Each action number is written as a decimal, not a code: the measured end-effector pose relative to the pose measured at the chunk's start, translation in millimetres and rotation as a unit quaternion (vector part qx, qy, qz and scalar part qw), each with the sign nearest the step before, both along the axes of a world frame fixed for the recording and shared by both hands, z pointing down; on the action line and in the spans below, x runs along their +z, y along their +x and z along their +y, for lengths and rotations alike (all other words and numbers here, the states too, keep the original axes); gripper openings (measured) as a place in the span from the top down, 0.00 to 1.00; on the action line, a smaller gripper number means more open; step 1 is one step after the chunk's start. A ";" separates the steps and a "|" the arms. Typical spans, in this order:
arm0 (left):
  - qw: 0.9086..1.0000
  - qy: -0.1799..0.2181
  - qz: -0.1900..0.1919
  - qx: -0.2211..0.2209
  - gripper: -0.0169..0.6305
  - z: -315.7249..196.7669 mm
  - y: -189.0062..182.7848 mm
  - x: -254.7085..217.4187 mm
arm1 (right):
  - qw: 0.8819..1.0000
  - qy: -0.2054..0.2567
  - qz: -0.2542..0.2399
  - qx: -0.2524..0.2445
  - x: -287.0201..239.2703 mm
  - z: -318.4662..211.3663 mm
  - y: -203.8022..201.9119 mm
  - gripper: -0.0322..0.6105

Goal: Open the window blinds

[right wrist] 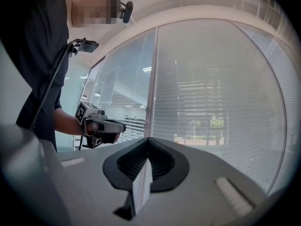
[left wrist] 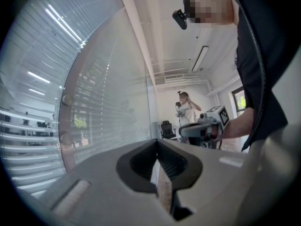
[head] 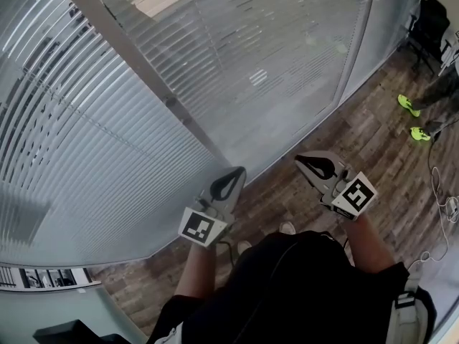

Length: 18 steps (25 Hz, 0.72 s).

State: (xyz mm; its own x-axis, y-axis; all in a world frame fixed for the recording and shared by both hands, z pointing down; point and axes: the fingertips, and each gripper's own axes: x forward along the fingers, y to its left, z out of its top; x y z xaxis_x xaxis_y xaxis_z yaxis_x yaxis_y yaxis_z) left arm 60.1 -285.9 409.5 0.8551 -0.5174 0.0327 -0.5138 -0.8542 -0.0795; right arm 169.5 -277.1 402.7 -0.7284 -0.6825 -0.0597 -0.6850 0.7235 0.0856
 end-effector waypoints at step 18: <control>1.000 -0.001 -0.003 0.012 0.97 -1.0 4.4 2.1 | 1.000 0.010 -0.003 0.016 -1.7 -3.2 2.3 0.94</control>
